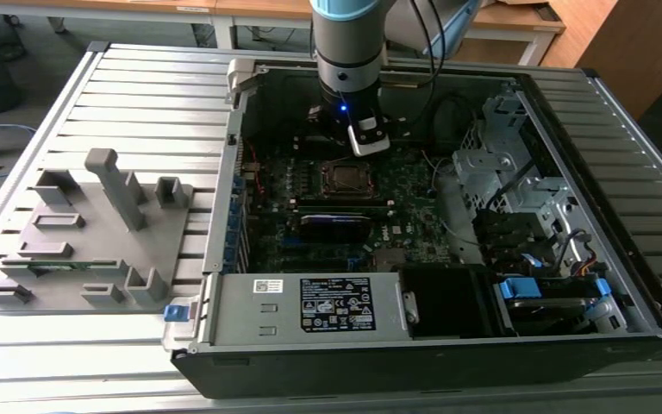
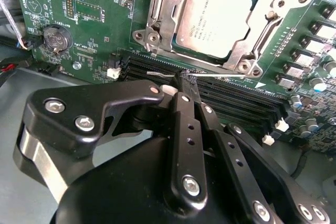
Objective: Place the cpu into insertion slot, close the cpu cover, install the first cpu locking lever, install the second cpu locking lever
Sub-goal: 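Install the first cpu locking lever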
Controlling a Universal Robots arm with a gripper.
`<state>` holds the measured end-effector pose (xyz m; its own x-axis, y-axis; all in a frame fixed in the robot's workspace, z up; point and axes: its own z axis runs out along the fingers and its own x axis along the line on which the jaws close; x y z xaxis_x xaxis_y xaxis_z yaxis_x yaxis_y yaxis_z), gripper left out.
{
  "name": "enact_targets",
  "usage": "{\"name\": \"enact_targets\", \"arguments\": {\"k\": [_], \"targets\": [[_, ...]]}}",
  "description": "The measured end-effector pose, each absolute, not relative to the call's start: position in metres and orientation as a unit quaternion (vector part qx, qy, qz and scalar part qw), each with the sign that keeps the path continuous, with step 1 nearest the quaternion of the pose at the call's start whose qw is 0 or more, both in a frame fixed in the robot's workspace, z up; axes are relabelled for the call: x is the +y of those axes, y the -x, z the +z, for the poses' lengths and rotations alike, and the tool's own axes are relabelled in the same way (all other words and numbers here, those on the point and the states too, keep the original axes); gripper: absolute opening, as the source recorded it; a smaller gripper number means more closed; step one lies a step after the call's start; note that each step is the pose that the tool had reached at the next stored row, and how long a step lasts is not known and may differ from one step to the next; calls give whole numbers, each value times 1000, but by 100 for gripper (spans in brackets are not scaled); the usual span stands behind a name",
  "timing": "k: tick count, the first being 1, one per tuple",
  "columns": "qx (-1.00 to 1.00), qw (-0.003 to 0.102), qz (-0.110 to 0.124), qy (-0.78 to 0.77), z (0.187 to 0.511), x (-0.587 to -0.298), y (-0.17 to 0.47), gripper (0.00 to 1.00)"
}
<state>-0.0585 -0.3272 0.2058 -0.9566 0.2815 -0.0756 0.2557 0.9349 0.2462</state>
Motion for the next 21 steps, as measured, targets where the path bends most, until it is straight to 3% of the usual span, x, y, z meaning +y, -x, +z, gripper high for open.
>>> {"name": "enact_targets", "arguments": {"k": [21], "targets": [[983,57,110,-139,204,-325,59,10]]}}
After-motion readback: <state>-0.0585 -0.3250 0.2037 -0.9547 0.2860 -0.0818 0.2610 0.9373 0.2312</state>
